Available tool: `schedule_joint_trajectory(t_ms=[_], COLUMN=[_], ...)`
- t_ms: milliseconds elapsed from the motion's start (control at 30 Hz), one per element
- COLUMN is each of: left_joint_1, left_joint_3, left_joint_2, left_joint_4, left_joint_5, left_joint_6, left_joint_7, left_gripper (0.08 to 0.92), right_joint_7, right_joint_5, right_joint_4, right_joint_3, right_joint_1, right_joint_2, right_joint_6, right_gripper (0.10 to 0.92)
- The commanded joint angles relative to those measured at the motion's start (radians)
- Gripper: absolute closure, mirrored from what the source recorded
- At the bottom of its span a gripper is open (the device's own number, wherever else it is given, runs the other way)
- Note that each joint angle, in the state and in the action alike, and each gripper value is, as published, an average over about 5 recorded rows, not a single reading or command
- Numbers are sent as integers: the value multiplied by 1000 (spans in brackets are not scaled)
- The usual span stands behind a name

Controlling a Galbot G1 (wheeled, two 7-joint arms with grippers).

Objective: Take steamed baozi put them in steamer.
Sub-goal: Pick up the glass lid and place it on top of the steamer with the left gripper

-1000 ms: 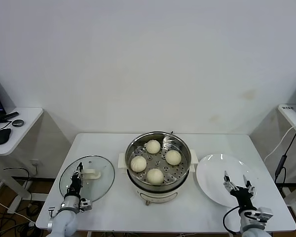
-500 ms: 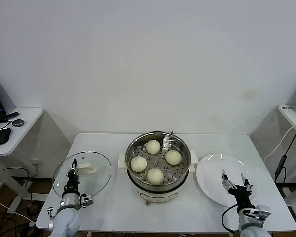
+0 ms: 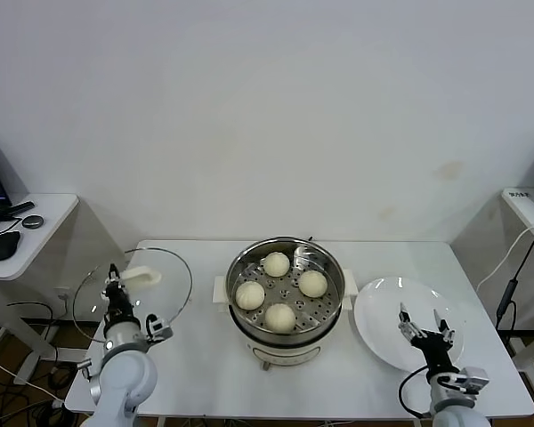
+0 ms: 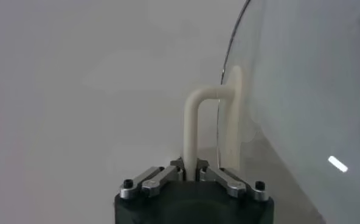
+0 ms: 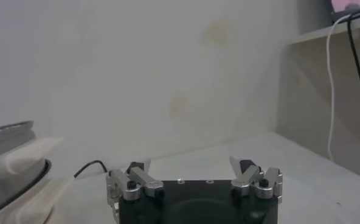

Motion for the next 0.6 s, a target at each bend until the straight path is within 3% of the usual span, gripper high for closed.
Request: schedule_joint_trajectory(t_ms=[33, 367, 600], left_joint_1=[-21, -102, -179], left_joint_3=[104, 381, 513], left_joint_2=[-26, -119, -152], left_joint_4=[-281, -181, -200], left_joint_5=[130, 226, 181], left_joint_6=[104, 104, 104], left_joint_7=[266, 285, 331], left_gripper=[832, 832, 832], right_joint_7=[-1, -7, -15], right_joint_5=[-16, -61, -72], right_joint_4=[6, 32, 42], right_joint_3=[0, 4, 12], right_joint_1=[-2, -26, -43], right_joint_2=[10, 32, 36], right_joint_6=[-3, -4, -6], right_gripper=[203, 203, 203])
